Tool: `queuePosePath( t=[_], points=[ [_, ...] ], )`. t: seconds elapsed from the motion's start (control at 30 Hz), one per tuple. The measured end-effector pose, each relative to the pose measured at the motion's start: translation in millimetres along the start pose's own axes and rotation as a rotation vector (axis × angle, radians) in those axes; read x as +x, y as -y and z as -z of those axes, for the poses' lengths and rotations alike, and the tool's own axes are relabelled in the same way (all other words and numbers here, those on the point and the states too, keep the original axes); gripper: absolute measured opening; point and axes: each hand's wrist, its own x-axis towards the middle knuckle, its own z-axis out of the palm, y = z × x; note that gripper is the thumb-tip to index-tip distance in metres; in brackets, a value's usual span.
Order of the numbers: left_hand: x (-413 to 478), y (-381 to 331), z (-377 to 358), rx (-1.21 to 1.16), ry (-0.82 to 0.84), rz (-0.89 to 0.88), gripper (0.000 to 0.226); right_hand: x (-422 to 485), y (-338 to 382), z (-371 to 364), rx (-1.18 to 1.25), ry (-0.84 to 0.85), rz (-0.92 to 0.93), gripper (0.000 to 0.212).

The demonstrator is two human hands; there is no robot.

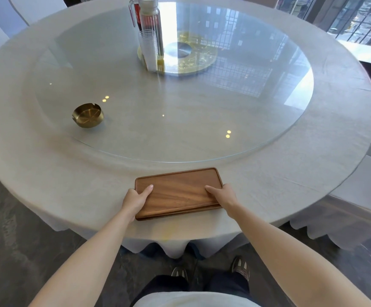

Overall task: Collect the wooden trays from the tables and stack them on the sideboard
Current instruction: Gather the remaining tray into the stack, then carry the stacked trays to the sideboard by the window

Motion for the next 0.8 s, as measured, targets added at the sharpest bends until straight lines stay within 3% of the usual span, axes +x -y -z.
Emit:
queuePosePath(
  t=[0.13, 0.37, 0.8],
  points=[
    [-3.2, -22.0, -8.9, 0.093, -0.003, -0.102, 0.057, -6.1, -13.3, 21.3, 0.117, -0.021, 0.008, 0.058],
    [-22.7, -106.1, -68.4, 0.142, 0.095, -0.315, 0.055, -25.9, -30.9, 96.9, 0.289, -0.218, 0.067, 0.061],
    [-157.3, -250.5, -323.5, 0.29, 0.712, -0.713, 0.052, -142.6, -137.3, 302.0, 0.562, -0.972, 0.011, 0.043]
  ],
)
